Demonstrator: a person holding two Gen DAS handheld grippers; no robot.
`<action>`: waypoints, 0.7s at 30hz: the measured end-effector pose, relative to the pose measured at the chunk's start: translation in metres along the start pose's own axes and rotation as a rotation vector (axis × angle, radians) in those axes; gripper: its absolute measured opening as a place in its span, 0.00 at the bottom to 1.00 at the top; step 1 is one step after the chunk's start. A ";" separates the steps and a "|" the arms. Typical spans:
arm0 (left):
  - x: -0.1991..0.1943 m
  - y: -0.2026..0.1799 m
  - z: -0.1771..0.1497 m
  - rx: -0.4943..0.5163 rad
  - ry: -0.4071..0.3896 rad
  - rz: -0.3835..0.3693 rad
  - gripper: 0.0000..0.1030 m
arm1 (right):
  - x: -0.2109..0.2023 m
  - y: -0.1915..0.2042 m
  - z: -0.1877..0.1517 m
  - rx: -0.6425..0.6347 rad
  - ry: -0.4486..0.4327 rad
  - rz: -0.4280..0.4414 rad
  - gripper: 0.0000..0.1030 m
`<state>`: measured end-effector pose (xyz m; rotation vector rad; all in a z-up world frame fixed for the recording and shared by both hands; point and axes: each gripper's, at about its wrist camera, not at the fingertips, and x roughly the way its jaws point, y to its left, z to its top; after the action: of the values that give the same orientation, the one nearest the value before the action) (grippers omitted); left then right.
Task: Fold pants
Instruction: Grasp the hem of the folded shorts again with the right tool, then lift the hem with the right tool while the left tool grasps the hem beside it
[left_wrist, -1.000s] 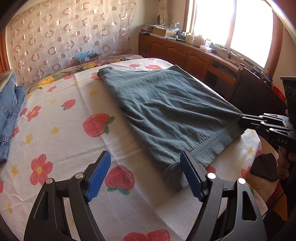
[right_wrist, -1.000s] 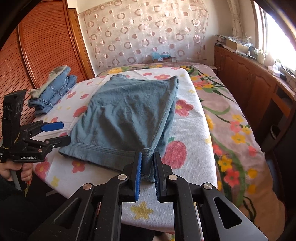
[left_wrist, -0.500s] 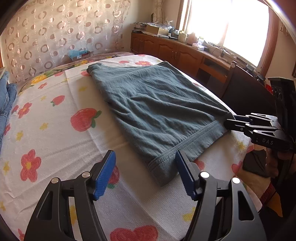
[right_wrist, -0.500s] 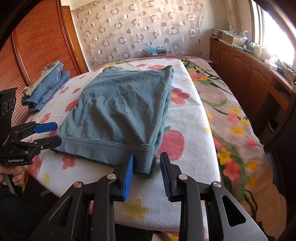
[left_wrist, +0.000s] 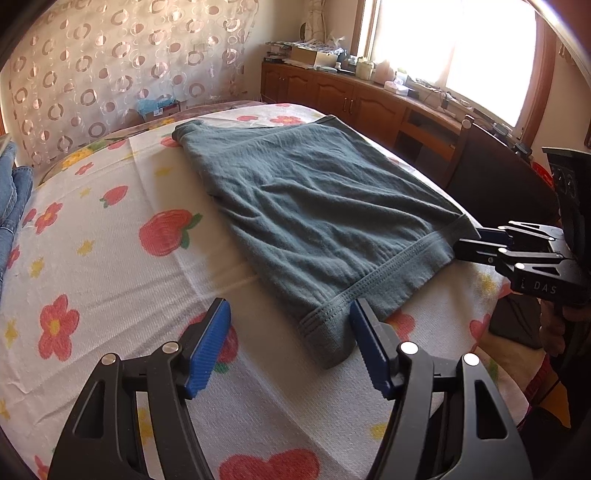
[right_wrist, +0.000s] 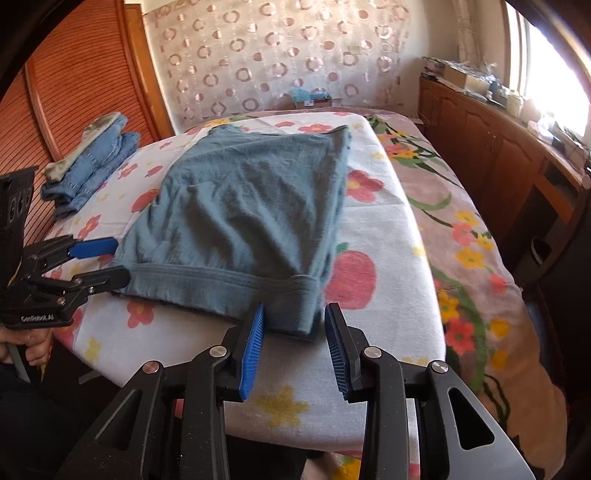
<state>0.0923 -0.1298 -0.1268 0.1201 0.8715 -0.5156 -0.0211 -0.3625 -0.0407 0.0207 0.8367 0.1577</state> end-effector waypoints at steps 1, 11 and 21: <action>0.000 0.000 0.000 0.000 -0.001 0.000 0.66 | 0.000 0.000 0.000 0.000 0.001 -0.001 0.31; -0.002 0.001 0.002 0.010 0.013 -0.004 0.63 | -0.001 -0.006 -0.004 0.039 -0.028 0.067 0.11; -0.005 -0.009 -0.003 0.030 0.025 -0.038 0.47 | -0.003 -0.004 -0.004 0.057 -0.053 0.080 0.11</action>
<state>0.0836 -0.1354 -0.1241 0.1375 0.8925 -0.5638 -0.0251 -0.3672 -0.0414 0.1120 0.7879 0.2079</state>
